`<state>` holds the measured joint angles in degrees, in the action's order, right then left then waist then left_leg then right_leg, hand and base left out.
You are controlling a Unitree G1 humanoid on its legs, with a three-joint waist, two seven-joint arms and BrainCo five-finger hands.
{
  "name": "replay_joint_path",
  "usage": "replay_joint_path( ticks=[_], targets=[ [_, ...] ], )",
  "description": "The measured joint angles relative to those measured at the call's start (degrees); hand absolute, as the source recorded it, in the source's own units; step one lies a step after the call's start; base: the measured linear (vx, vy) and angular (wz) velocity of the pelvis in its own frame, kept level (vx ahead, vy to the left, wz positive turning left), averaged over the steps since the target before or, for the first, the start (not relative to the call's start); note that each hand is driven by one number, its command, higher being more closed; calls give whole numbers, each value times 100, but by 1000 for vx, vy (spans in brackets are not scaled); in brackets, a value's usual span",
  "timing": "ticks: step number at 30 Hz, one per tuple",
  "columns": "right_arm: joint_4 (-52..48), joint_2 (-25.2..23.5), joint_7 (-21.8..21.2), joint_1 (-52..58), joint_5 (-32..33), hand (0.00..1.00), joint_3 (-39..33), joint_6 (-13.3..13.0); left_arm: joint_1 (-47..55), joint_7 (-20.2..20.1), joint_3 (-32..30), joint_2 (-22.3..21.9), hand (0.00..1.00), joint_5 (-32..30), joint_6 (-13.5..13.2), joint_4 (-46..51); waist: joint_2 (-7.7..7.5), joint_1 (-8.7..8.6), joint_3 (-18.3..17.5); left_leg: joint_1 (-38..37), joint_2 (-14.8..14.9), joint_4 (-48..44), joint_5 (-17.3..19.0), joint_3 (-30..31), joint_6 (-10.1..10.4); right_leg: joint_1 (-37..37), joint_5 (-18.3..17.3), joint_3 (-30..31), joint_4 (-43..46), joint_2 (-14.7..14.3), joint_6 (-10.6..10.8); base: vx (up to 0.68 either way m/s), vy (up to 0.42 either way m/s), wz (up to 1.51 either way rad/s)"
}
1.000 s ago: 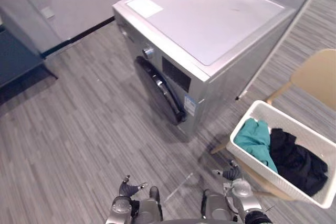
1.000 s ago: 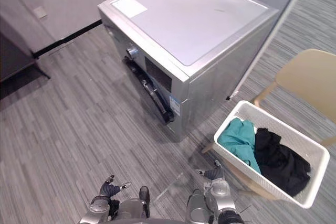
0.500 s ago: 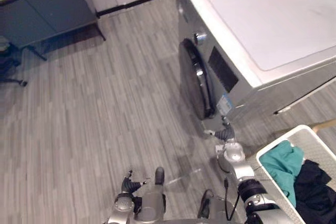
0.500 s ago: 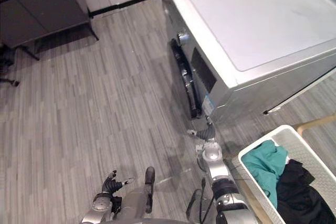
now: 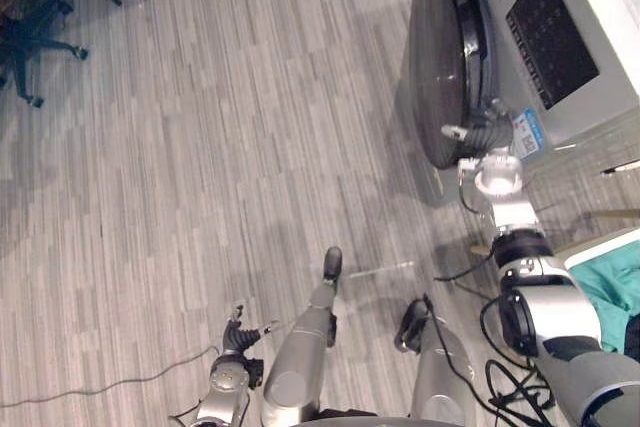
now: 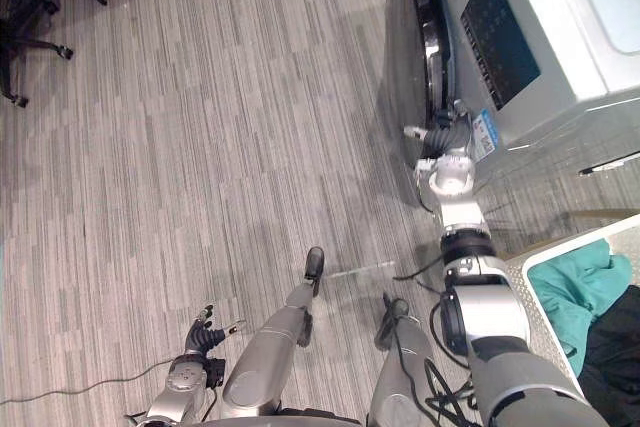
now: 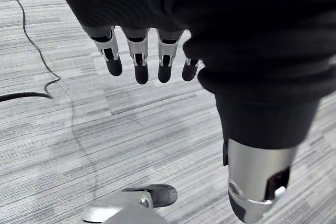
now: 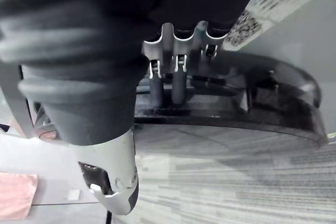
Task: Pick up the laundry basket with both hands and put the clothes into the washing machine.
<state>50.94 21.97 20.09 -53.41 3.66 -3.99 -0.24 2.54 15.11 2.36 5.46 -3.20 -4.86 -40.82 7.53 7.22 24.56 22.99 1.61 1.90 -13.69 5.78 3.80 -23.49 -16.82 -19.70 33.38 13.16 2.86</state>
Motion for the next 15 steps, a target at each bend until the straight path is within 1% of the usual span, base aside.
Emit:
replay_joint_path(
  ticks=[2, 4, 5, 6, 7, 10, 11, 12, 13, 14, 15],
  targets=[
    [60, 109, 51, -258, 104, 0, 110, 54, -108, 5, 77, 8, 0, 38, -11, -2, 30, 9, 67, 54, -6, 11, -49, 117, 39, -7, 0, -60, -3, -8, 0, 31, -95, 21],
    [59, 95, 106, -496, 216, 0, 228, 55, -174, 11, 197, 35, 0, 39, -11, -1, 39, 29, 137, 93, 6, 12, -53, 182, 44, -13, -1, -70, -11, -17, 0, 23, -94, 14],
    [58, 90, 103, -601, 302, 0, 351, 50, -215, 10, 253, 25, 0, 39, -11, -7, 40, 67, 140, 136, 18, 11, -61, 205, 57, -38, -1, -79, -19, -38, 0, 26, -103, 5],
    [57, 24, 103, -661, 394, 0, 466, 47, -283, 12, 301, 24, 0, 39, -10, -17, 47, 142, 144, 154, 21, 9, -64, 220, 62, -47, -1, -91, -17, -78, 0, 30, -104, 5],
    [56, -13, 106, -696, 436, 0, 503, 47, -311, 14, 311, 26, 0, 39, -14, -15, 50, 169, 145, 167, 8, 7, -65, 237, 63, -44, -1, -104, -15, -89, 0, 40, -88, 11],
    [-12, -250, 119, -899, 636, 0, 632, 34, -511, 35, 378, 28, 0, 39, -9, -19, 63, 239, 150, 305, -15, -77, -71, 485, 81, -22, -21, -299, -1, -103, -3, 35, -91, 30],
    [-80, -360, 224, -922, 700, 0, 651, 37, -610, 46, 451, 23, 0, 39, -9, -15, 79, 316, 159, 313, -27, -99, -67, 584, 118, 31, -63, -388, 9, -98, -18, 14, -97, 30],
    [-80, -450, 267, -946, 742, 0, 725, 37, -645, 66, 478, 22, 0, 39, -10, -8, 79, 333, 159, 314, -39, -114, -56, 639, 140, 56, -90, -421, 29, -94, -12, 9, -97, 44],
    [-109, -658, 267, -1037, 829, 0, 939, 18, -715, 127, 506, 21, 0, 43, -9, 2, 91, 342, 164, 339, -80, -173, -27, 754, 179, 115, -198, -513, 72, -68, -19, -13, -92, 45],
    [-186, -901, 360, -1165, 948, 0, 977, 18, -805, 159, 553, 43, 0, 44, -9, 33, 105, 437, 162, 373, -90, -228, 35, 857, 256, 133, -271, -597, 108, -54, -56, -18, -96, 44],
    [-199, -990, 365, -1259, 957, 0, 996, 14, -851, 166, 597, 55, 0, 44, -9, 78, 108, 509, 162, 390, -88, -239, 66, 898, 295, 128, -310, -638, 150, -47, -62, -25, -136, 43]
  ],
)
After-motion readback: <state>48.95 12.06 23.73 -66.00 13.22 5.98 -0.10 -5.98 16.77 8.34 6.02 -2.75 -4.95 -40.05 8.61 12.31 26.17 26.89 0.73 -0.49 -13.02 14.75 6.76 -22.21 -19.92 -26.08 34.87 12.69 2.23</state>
